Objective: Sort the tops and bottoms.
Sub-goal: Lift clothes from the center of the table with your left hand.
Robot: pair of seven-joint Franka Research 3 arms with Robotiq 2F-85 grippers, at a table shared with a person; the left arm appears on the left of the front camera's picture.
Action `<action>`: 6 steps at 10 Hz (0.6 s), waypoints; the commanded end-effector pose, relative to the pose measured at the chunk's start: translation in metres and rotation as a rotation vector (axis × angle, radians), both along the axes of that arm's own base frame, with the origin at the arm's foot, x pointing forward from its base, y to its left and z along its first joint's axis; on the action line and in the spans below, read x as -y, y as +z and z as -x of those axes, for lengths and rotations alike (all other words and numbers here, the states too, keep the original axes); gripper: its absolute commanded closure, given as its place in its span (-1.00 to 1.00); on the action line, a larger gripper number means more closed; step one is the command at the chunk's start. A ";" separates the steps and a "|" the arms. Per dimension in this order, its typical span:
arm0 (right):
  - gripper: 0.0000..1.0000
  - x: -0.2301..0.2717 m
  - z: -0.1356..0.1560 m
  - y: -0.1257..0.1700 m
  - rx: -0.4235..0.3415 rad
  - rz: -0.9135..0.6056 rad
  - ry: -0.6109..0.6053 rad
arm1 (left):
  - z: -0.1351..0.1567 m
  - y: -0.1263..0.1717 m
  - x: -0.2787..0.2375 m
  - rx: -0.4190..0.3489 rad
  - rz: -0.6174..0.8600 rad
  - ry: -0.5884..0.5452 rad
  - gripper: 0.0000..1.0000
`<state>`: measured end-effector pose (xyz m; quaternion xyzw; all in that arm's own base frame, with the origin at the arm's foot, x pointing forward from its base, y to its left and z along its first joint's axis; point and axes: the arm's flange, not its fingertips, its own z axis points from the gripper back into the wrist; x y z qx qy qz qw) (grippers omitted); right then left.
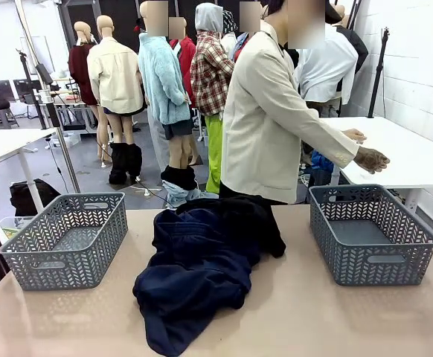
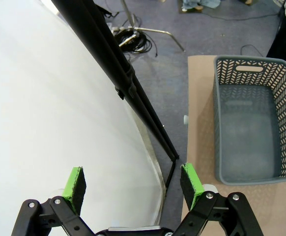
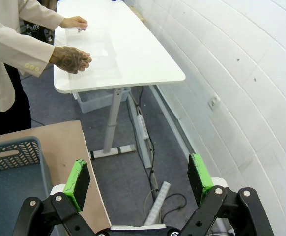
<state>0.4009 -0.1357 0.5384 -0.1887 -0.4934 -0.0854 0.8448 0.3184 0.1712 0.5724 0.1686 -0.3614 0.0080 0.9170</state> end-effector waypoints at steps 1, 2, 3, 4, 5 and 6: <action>-1.00 0.001 0.000 0.001 0.004 0.005 -0.002 | 0.000 0.000 -0.001 0.005 -0.010 0.002 -1.00; -1.00 0.001 0.000 0.001 0.004 0.005 -0.002 | 0.000 0.000 -0.001 0.005 -0.010 0.002 -1.00; -1.00 0.001 0.000 0.001 0.004 0.005 -0.002 | 0.000 0.000 -0.001 0.005 -0.010 0.002 -1.00; -1.00 0.001 0.000 0.001 0.004 0.005 -0.002 | 0.000 0.000 -0.001 0.005 -0.010 0.002 -1.00; -1.00 0.001 0.000 0.001 0.004 0.005 -0.002 | 0.000 0.000 -0.001 0.005 -0.010 0.002 -1.00; -1.00 0.001 0.000 0.001 0.004 0.005 -0.002 | 0.000 0.000 -0.001 0.005 -0.010 0.002 -1.00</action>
